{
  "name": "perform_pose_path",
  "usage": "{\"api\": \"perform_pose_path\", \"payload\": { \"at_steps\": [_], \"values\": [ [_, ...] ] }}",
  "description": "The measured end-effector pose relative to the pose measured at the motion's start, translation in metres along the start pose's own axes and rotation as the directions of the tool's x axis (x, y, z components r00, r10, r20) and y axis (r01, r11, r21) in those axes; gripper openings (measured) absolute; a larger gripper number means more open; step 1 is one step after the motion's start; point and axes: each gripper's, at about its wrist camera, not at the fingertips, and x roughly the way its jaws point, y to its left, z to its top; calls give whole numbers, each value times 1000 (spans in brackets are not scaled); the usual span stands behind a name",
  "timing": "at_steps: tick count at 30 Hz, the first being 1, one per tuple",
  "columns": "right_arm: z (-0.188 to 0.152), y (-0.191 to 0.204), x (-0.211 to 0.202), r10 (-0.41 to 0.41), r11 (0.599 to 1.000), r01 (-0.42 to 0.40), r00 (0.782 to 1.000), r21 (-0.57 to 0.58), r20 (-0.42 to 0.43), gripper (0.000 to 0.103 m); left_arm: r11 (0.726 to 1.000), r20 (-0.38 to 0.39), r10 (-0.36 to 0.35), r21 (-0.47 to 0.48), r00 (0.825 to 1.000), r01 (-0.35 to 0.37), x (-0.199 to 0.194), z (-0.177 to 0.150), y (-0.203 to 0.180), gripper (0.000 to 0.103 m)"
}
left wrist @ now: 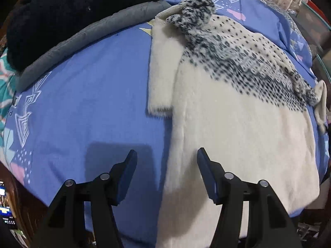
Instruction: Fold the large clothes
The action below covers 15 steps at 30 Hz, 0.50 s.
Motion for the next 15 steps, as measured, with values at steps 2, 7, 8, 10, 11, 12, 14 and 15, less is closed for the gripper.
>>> {"api": "perform_pose_path", "payload": {
  "at_steps": [2, 7, 8, 10, 11, 12, 14, 15],
  "values": [
    [40, -29, -29, -289, 957, 291, 943, 11, 165, 3, 1000, 10, 22, 9, 1000, -22, -8, -10, 0, 79],
    [74, -97, -89, -412, 900, 361, 887, 243, 208, 73, 999, 26, 50, 4, 998, -50, -23, -23, 6, 79],
    [66, -99, -99, -356, 920, 296, 906, 257, 231, 76, 999, 29, 48, 3, 998, -48, -25, -25, 7, 79],
    [34, -87, -119, -156, 970, 100, 954, 222, 254, 76, 999, 26, 49, 9, 998, -49, -25, -29, 7, 79],
    [13, -74, -122, -15, 984, -29, 970, 178, 243, 76, 999, 17, 48, 11, 999, -48, -24, -32, 8, 79],
    [-6, -56, -121, 108, 982, -137, 972, 131, 209, 77, 999, 7, 40, 11, 999, -40, -22, -34, 8, 80],
    [-56, -18, -113, 308, 950, -311, 948, 23, 81, 79, 1000, -14, 9, 7, 1000, -8, -20, -36, 7, 80],
    [-83, 3, -109, 364, 931, -363, 931, -26, 19, 79, 1000, -18, -4, 7, 1000, 4, -19, -38, 7, 79]
  ]
}}
